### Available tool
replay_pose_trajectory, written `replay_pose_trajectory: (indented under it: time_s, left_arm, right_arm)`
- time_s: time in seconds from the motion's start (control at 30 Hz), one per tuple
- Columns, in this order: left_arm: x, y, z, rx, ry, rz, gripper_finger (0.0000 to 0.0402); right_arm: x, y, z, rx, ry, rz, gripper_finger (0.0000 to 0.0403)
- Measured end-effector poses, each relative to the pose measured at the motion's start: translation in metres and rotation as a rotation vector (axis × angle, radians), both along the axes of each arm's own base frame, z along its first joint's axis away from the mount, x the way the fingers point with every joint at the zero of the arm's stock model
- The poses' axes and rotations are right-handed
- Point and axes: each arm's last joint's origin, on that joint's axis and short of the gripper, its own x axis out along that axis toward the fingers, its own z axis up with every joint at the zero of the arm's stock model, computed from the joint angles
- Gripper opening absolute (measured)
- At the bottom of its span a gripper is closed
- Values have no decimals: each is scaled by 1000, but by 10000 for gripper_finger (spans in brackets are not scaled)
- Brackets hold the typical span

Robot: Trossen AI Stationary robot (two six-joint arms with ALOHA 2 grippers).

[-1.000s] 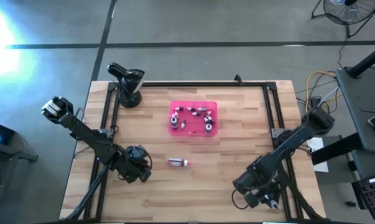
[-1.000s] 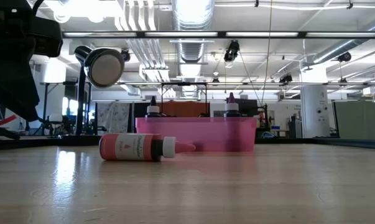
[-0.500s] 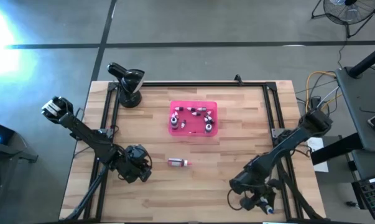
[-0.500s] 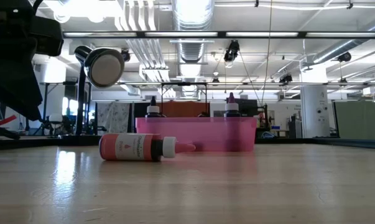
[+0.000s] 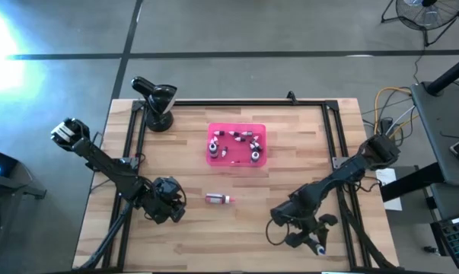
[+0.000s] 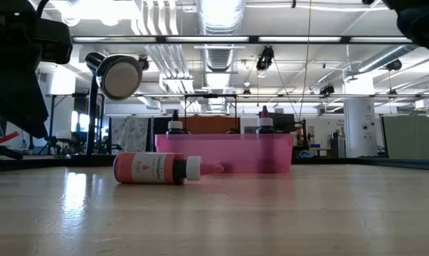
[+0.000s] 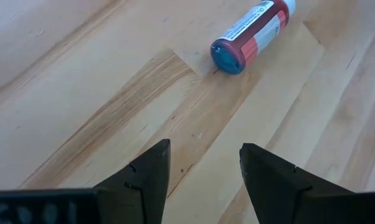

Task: Pick & Place food coloring
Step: Put the blue food coloring bottle into the pink bin

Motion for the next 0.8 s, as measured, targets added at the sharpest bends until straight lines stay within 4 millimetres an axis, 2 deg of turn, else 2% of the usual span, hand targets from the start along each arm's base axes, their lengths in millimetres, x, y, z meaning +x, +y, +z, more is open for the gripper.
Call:
replay_pose_trajectory:
  time_s: [0.33,0.8]
  left_arm:
    - [0,0,0,0,0,0,170]
    - [0,0,0,-1,-1,0,170]
  right_arm:
    - [2,1,2,58,11,11,136]
    - [2,-2,-1,42,21,-1,134]
